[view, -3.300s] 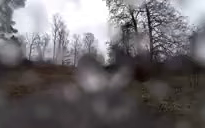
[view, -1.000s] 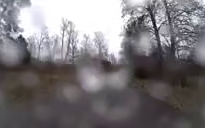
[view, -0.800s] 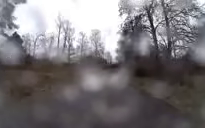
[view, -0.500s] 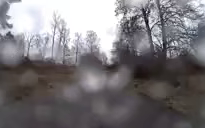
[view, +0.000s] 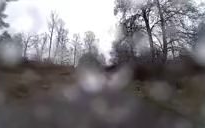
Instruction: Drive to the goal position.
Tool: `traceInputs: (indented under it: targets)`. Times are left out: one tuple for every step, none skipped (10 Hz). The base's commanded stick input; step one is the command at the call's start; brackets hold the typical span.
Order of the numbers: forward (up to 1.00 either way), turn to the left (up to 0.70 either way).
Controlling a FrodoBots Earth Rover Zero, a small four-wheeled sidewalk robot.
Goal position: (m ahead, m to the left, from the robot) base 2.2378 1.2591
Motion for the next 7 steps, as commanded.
traceInputs:
  targets:
    - [1.00,0.00]
    - [1.00,0.00]
    - [1.00,0.00]
    - [1.00,0.00]
    - [1.00,0.00]
    - [1.00,0.00]
    - [1.00,0.00]
